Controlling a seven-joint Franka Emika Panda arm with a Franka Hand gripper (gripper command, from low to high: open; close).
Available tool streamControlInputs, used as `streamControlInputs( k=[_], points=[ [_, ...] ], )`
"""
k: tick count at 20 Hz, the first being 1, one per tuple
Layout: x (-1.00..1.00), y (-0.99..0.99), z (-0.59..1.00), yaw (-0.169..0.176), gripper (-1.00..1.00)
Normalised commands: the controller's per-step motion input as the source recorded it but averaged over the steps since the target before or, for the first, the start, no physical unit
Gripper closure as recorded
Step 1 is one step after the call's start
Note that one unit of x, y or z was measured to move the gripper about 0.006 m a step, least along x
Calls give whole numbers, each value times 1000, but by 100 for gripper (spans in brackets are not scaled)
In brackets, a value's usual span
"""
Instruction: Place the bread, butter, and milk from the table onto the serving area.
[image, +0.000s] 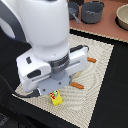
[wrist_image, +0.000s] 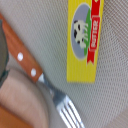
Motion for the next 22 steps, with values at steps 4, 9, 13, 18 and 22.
streamControlInputs(
  k=[4,9,13,18,22],
  points=[
    [-754,611,336,44,-100],
    [-726,537,27,66,-100],
    [-735,552,0,59,-100],
    [-747,550,0,63,-100],
    [-734,558,0,62,-100]
  ],
)
